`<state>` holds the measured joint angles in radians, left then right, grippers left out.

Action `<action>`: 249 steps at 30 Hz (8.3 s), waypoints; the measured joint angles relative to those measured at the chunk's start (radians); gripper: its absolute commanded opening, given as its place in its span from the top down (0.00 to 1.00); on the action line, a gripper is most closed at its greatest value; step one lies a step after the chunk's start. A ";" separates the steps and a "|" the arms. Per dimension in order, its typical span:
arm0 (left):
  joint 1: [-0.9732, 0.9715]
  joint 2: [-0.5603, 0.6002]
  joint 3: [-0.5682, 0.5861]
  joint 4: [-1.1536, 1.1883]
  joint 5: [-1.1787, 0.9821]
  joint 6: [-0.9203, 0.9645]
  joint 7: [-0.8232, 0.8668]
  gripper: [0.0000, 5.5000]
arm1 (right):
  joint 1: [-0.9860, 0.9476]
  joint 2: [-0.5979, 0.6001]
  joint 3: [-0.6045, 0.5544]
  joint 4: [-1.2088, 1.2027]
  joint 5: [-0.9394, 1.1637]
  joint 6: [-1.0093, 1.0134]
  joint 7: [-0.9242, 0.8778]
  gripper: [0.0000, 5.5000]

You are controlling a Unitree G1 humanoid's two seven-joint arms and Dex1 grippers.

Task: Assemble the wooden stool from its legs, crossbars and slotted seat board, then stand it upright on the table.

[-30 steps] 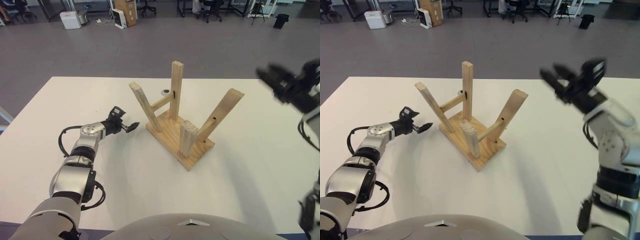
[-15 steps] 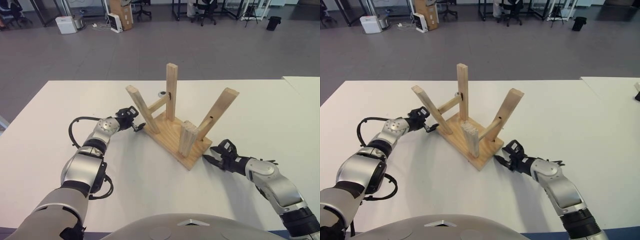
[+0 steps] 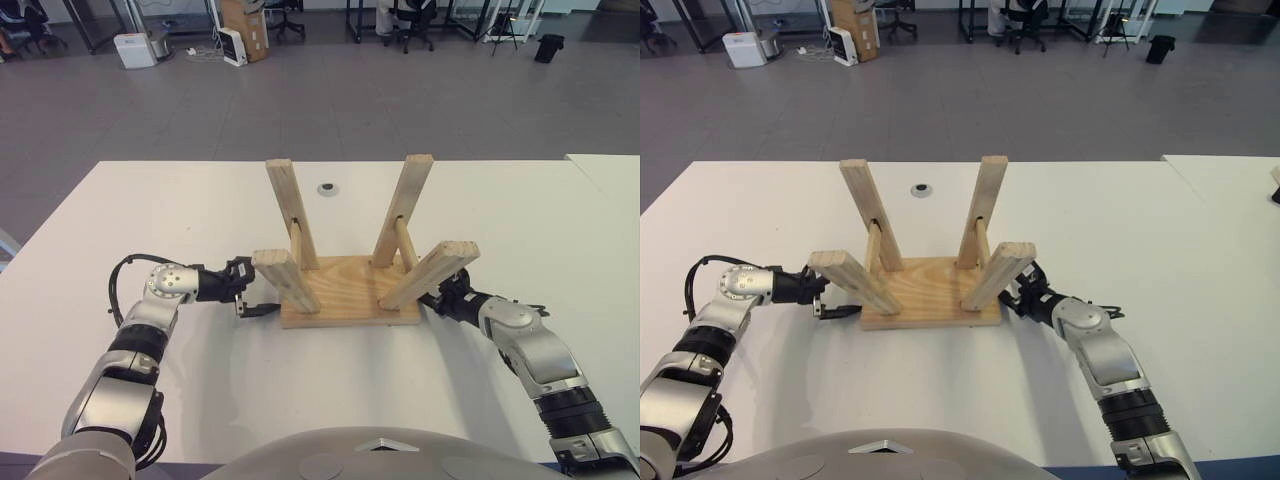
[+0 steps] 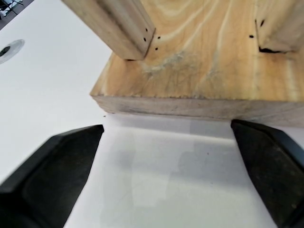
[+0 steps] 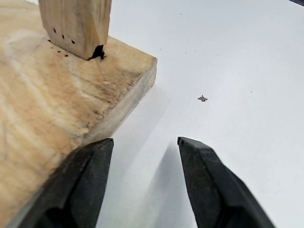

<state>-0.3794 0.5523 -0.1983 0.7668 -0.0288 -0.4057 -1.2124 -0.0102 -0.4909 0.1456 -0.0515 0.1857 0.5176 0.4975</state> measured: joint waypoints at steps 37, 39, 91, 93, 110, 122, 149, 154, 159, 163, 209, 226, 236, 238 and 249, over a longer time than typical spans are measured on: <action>0.337 0.023 0.062 -0.461 -0.151 0.322 0.180 0.10 | 0.214 -0.143 -0.046 -0.241 0.016 0.025 0.141 0.54; 0.340 0.028 0.045 -0.542 -0.162 0.442 0.156 0.10 | 0.220 -0.163 -0.067 -0.272 0.026 0.071 0.147 0.54; 0.288 0.168 0.125 -0.611 -0.399 0.844 -0.085 0.33 | 0.137 -0.265 -0.122 -0.308 0.313 0.119 0.466 0.29; 0.286 0.168 0.124 -0.605 -0.398 0.842 -0.088 0.41 | 0.087 -0.241 -0.079 -0.255 0.286 0.086 0.483 0.29; 0.252 0.170 0.125 -0.510 -0.367 0.785 -0.154 0.60 | -0.110 -0.120 0.070 -0.006 0.221 -0.050 0.610 0.66; 0.193 0.277 0.145 -0.844 -0.577 1.329 -0.165 0.62 | -0.047 -0.306 -0.147 -0.357 0.492 0.404 0.605 0.69; -0.337 0.343 -0.106 -0.279 -1.875 1.798 0.531 0.74 | -0.299 -0.239 -0.288 0.082 1.801 0.628 -0.244 0.74; -0.263 0.225 0.002 -0.412 -1.958 1.571 0.849 0.76 | -0.300 -0.077 -0.376 0.081 1.801 0.475 -0.480 0.74; -0.269 0.108 0.070 -0.414 -1.951 1.535 1.001 0.76 | -0.309 0.017 -0.423 0.074 1.801 0.360 -0.615 0.74; -0.272 0.053 0.107 -0.412 -1.950 1.525 1.079 0.68 | -0.330 0.032 -0.434 0.060 1.801 0.323 -0.726 0.57; 0.114 -0.234 0.452 -0.456 -0.591 0.624 0.826 0.37 | -0.020 0.023 -0.358 -0.045 0.666 0.001 -0.556 0.25; 0.136 -0.410 0.448 -0.383 -0.452 0.284 0.756 0.37 | -0.019 0.223 -0.358 0.010 0.346 -0.098 -0.553 0.25; 0.137 -0.416 0.421 -0.377 -0.394 0.259 0.733 0.37 | -0.019 0.225 -0.380 0.029 0.268 -0.095 -0.497 0.25; 0.142 -0.416 0.400 -0.373 -0.361 0.245 0.733 0.37 | -0.019 0.225 -0.390 0.029 0.253 -0.100 -0.487 0.25; 0.164 -0.491 0.363 -0.385 -0.314 0.221 0.800 0.37 | -0.016 0.248 -0.438 0.037 0.236 -0.102 -0.480 0.25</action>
<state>-0.2157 0.0614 0.1644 0.3820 -0.3428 -0.1851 -0.4120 -0.0263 -0.2424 -0.2928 -0.0147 0.4219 0.4159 0.0175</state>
